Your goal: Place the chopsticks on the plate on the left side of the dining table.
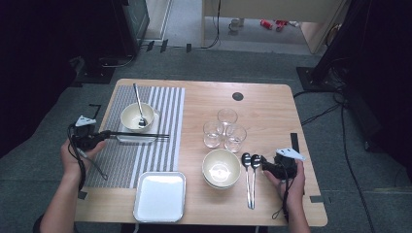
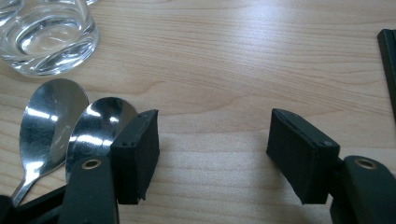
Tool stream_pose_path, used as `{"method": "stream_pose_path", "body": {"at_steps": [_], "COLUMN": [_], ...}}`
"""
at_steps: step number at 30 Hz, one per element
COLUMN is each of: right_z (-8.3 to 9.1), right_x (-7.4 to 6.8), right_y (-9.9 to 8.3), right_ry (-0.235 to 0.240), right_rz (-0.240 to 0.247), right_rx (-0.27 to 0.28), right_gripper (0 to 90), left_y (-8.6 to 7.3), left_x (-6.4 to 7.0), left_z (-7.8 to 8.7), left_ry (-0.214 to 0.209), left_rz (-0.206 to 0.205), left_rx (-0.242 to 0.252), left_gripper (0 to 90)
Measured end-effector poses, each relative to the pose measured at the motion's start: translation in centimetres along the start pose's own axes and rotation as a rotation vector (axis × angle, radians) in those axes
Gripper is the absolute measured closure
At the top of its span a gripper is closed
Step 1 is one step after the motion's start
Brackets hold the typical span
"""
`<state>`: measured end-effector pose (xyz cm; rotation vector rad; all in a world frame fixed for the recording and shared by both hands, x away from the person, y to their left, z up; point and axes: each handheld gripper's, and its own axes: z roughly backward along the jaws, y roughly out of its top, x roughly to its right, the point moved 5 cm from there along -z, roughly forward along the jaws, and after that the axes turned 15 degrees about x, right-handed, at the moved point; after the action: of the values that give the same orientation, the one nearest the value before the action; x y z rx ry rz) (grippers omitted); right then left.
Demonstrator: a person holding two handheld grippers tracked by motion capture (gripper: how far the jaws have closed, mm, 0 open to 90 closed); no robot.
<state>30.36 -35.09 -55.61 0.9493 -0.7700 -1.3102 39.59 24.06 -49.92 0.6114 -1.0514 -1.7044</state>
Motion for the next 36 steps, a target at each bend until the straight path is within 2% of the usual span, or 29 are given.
{"method": "stream_pose_path", "body": {"at_steps": [3,9,16,19,27,36], "right_z": [0.0,0.0,0.0,0.0,0.0,0.0], "right_x": [0.0,0.0,0.0,0.0,0.1,0.1], "right_y": [0.0,0.0,0.0,0.0,0.0,0.0], "right_ry": [-0.001,0.002,0.003,0.003,0.007,0.007], "right_rz": [0.001,-0.006,-0.007,-0.008,-0.005,-0.003], "right_rx": [0.000,0.000,0.001,0.001,0.001,0.000], "right_gripper": [34.3,34.3,34.3,34.3,34.4,34.4], "left_y": [-0.3,0.0,0.3,0.1,-0.1,-0.2], "left_x": [1.6,4.6,7.8,8.8,9.3,9.0], "left_z": [-0.5,-1.6,-3.0,-3.8,-5.0,-5.4], "left_ry": [-0.042,-0.109,-0.166,-0.176,-0.171,-0.160], "left_rz": [-0.013,-0.035,-0.074,-0.081,-0.082,-0.084], "left_rx": [-0.024,-0.037,-0.061,-0.070,-0.083,-0.091], "left_gripper": [90.0,90.0,90.0,90.0,90.0,90.0]}}
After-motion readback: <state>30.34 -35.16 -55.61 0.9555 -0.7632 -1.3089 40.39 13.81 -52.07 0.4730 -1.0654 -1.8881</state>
